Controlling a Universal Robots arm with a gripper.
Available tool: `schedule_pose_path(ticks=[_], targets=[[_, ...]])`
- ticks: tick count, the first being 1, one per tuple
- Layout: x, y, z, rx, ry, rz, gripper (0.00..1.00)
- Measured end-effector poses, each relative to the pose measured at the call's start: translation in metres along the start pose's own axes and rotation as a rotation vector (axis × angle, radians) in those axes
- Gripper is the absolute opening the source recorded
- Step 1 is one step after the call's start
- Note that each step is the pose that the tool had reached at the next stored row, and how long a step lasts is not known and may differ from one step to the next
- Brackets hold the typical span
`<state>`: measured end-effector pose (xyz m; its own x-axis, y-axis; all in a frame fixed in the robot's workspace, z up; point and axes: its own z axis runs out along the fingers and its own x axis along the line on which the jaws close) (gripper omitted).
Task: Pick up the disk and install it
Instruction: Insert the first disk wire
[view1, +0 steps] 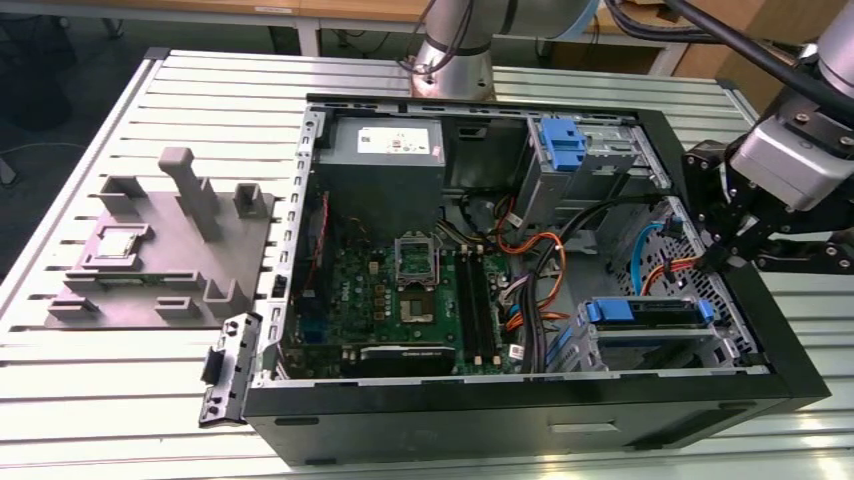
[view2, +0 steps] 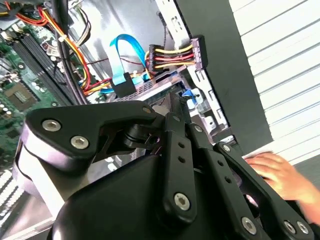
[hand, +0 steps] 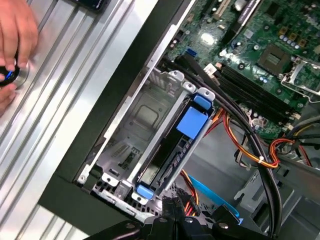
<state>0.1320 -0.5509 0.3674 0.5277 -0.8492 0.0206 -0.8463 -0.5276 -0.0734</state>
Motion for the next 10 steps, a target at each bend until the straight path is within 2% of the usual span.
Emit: schedule_pose_path(ticks=[3, 10], targets=[[-0.0009, -0.0011, 0.0003, 0.0022, 0.0038, -0.009, 0.10], [-0.0039, -0.0089, 0.0022, -0.0022, 0.0108, -0.011, 0.10]])
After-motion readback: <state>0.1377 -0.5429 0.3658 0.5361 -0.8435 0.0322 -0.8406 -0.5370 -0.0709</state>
